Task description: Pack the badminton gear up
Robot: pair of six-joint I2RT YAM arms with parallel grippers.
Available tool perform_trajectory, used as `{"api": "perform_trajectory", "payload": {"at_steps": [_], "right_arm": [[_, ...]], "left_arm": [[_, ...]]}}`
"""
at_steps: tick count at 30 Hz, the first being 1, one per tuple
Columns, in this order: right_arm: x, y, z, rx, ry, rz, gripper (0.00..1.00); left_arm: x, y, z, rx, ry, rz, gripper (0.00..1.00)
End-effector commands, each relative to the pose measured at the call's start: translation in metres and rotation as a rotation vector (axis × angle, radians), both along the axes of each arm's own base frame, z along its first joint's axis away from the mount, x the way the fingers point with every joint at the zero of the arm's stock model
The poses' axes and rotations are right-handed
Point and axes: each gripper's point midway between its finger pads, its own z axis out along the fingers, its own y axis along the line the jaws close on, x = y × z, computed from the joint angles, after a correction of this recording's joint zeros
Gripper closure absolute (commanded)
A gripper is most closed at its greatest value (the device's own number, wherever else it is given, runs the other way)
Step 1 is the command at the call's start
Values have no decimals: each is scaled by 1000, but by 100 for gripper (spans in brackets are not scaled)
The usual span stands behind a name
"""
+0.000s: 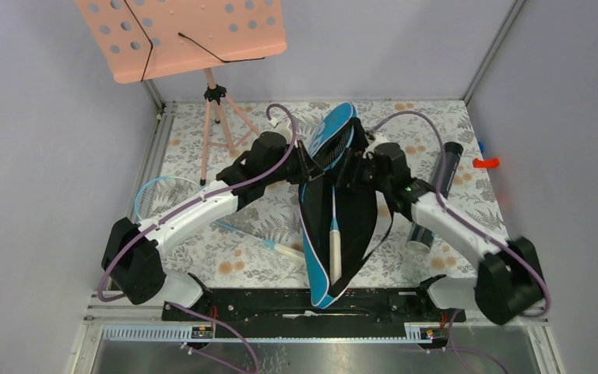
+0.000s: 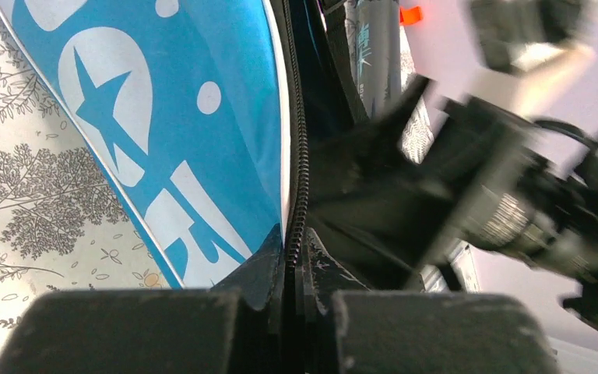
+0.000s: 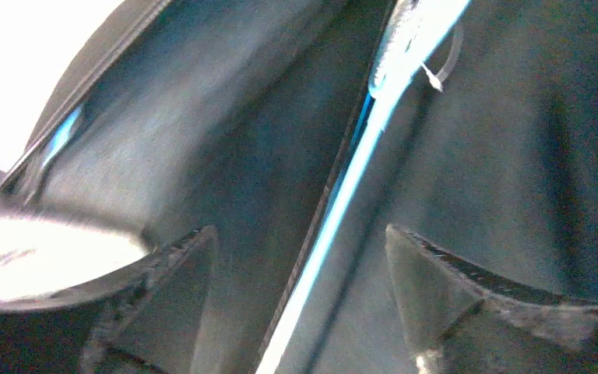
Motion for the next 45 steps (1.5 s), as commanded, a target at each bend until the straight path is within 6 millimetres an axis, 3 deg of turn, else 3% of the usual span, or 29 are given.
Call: {"api": "perform_trajectory", "payload": {"at_steps": [1,2,6,11,14,21,22,23,26,27,33,37,42,43,45], "right_arm": [[-28,-56,1,-251,-127,-29,6],[-31,-65,4,-268,-155,-56,1],[-39,-97,13,-282,-268,-198,0],[-47,-118,-9,-288,-248,-293,0],[-46,-117,-29,-266,-163,-314,0],[-30,-79,-71,-133,-82,-206,9],[-29,-72,-76,-120,-68,-178,13],[-27,-66,-79,-109,-56,-152,26],[-24,-53,-74,-95,-45,-72,90],[-23,-52,-64,-96,-66,-58,99],[-29,-84,-15,-264,-88,-56,100],[-29,-93,11,-299,-89,2,100],[-23,-99,32,-362,-121,49,100],[-22,-102,39,-372,-132,54,100],[-20,-106,54,-394,-156,75,100]], "left_arm": [[10,-11,35,-94,-74,-37,100],[7,-14,35,-108,-68,-53,100],[-4,-26,32,-159,-33,-130,100],[-6,-26,27,-163,-22,-134,100],[-6,-23,28,-167,-25,-118,100],[-9,-20,27,-175,-23,-109,100],[-9,-19,26,-174,-24,-106,100],[-9,-19,26,-174,-24,-104,100],[-7,-15,23,-152,-31,-85,100],[-4,-12,19,-128,-34,-67,100],[13,24,-12,72,-42,96,100],[13,32,-18,94,-54,120,100],[12,39,-12,130,-78,124,38],[11,42,-10,125,-86,130,9],[8,54,-7,124,-99,174,1]]}}
